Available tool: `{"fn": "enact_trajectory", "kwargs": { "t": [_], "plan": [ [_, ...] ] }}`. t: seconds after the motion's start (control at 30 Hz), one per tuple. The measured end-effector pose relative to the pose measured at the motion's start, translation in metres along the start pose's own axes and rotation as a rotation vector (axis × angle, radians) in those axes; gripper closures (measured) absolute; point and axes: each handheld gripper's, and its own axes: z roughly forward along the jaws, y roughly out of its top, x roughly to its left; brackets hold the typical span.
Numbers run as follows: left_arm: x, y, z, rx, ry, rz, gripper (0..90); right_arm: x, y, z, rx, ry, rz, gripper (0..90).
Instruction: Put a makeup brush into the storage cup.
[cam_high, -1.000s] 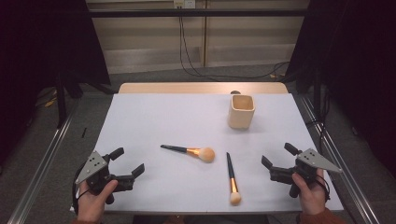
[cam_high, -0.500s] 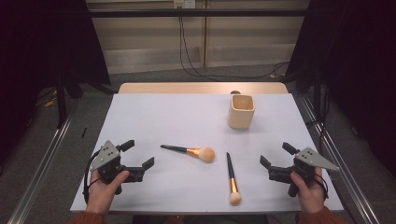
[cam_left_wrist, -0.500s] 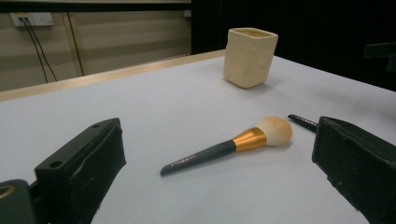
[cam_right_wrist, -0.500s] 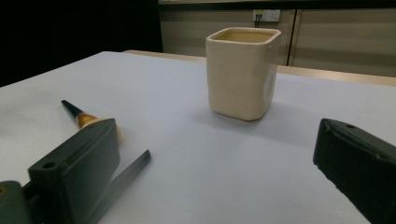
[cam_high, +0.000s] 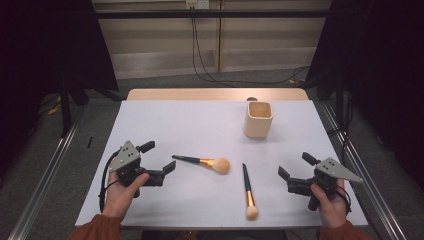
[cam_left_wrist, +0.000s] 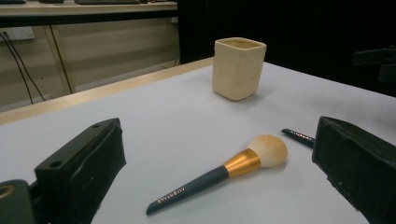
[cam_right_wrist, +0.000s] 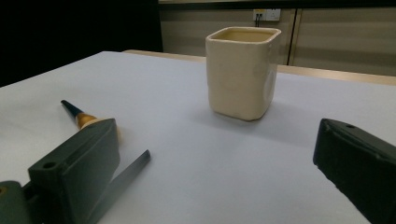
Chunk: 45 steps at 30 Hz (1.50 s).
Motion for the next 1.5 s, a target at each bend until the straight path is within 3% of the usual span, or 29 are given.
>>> {"fn": "enact_trajectory", "kwargs": {
  "t": [0.4, 0.47, 0.7, 0.8, 0.9, 1.07, 1.3, 1.37, 1.5],
  "plan": [
    [0.001, 0.002, 0.018, 0.002, -0.021, 0.014, 2.4, 0.004, 0.001, 0.002, -0.001, 0.009, -0.007, 0.0],
    [0.004, 0.003, 0.022, -0.01, -0.029, -0.001, 2.8, 0.004, 0.002, 0.003, 0.003, 0.011, -0.011, 0.0],
    [0.008, 0.008, 0.031, -0.04, -0.018, 0.002, 2.3, 0.004, 0.002, 0.004, 0.003, 0.015, -0.008, 0.0],
    [0.009, 0.011, 0.036, -0.048, -0.027, 0.021, 2.2, 0.004, 0.002, 0.004, 0.002, 0.017, -0.008, 0.0],
    [0.008, 0.013, 0.045, -0.045, -0.035, 0.011, 2.1, 0.003, 0.002, 0.005, 0.002, 0.018, -0.008, 0.0],
    [0.007, 0.018, 0.064, -0.03, -0.057, 0.028, 1.9, 0.003, 0.001, 0.004, 0.003, 0.015, -0.003, 0.0],
    [0.008, 0.021, 0.079, -0.056, -0.069, 0.009, 1.0, 0.003, 0.001, 0.005, 0.006, 0.018, -0.006, 0.0],
    [0.007, 0.023, 0.087, -0.046, -0.068, 0.031, 1.0, 0.004, 0.001, 0.005, 0.004, 0.019, -0.004, 0.0],
    [0.008, 0.025, 0.093, -0.052, -0.077, 0.02, 1.4, 0.003, 0.001, 0.004, 0.004, 0.019, -0.005, 0.0]
  ]
}}
